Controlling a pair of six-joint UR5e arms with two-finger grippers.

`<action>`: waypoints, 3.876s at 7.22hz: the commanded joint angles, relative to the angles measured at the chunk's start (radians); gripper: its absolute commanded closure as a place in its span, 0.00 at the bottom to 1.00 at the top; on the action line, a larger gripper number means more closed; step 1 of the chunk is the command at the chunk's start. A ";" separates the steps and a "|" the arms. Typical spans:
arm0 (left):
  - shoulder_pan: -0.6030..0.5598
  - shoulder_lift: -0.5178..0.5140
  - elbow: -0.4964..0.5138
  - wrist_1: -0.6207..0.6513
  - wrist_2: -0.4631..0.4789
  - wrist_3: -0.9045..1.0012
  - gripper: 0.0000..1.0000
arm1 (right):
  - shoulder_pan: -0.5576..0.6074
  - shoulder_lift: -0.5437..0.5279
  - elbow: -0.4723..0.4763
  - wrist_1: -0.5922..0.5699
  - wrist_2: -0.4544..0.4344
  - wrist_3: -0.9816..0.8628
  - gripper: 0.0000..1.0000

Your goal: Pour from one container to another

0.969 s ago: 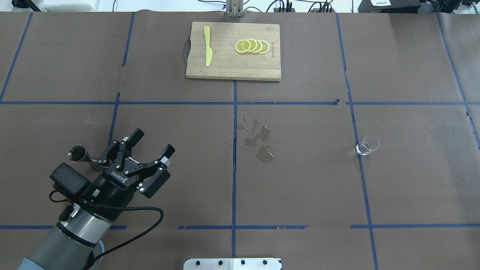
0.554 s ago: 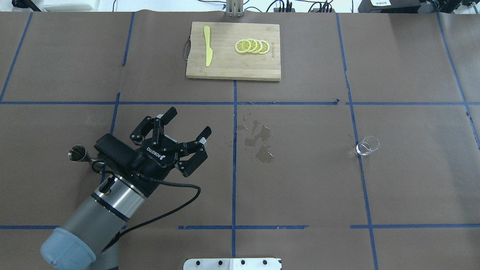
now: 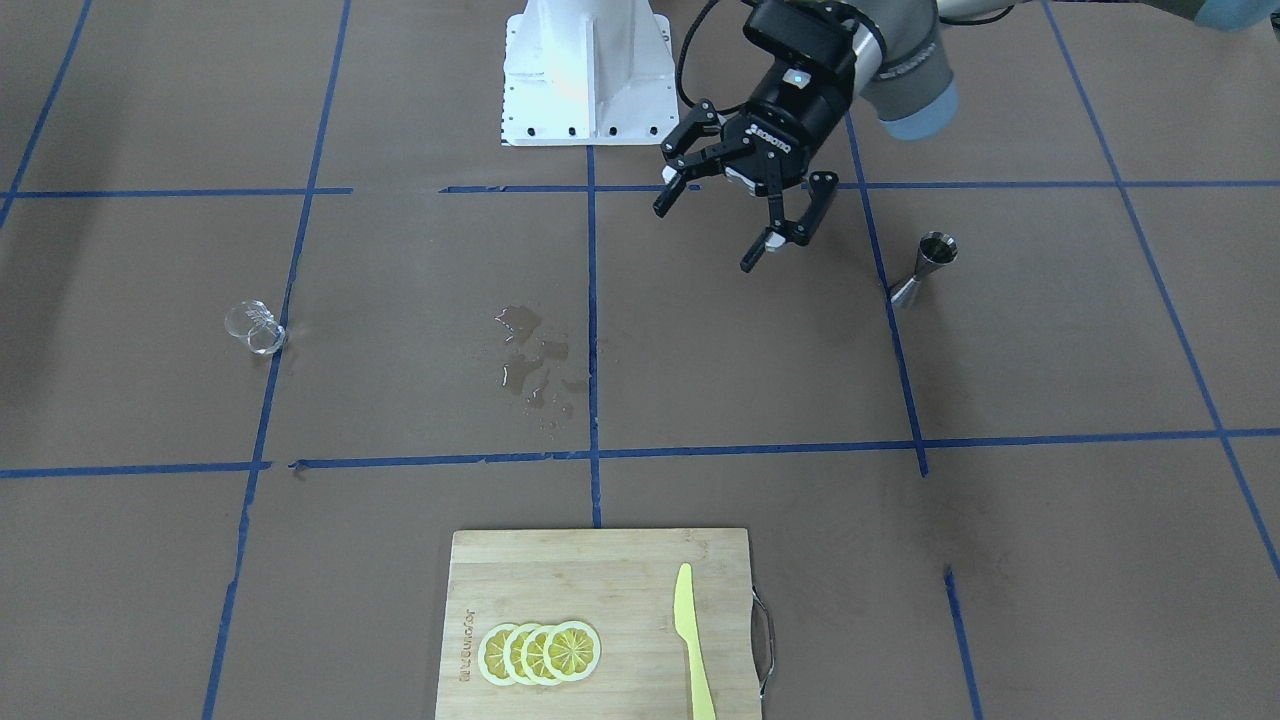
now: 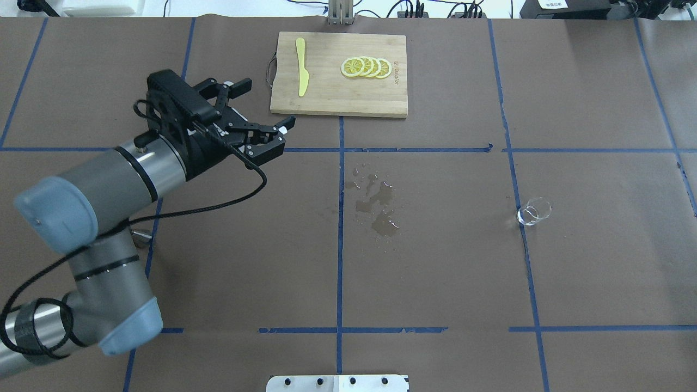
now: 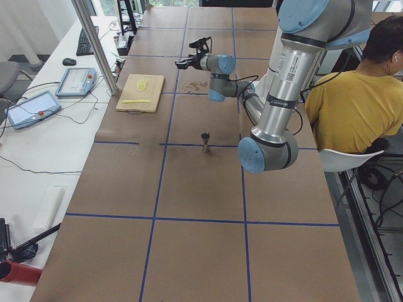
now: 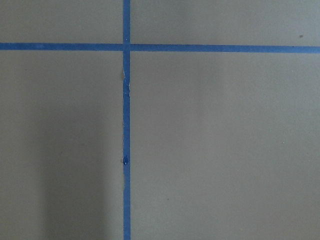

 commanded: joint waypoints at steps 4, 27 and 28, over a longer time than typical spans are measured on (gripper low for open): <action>-0.630 0.076 0.042 0.625 -0.574 0.385 0.00 | 0.000 0.001 -0.039 0.000 -0.006 0.001 0.00; -0.982 0.419 0.254 0.964 -0.949 0.666 0.00 | -0.002 0.029 -0.073 0.002 0.004 -0.004 0.00; -0.982 0.424 0.251 0.964 -0.950 0.666 0.00 | -0.002 0.029 -0.074 0.002 0.003 -0.001 0.00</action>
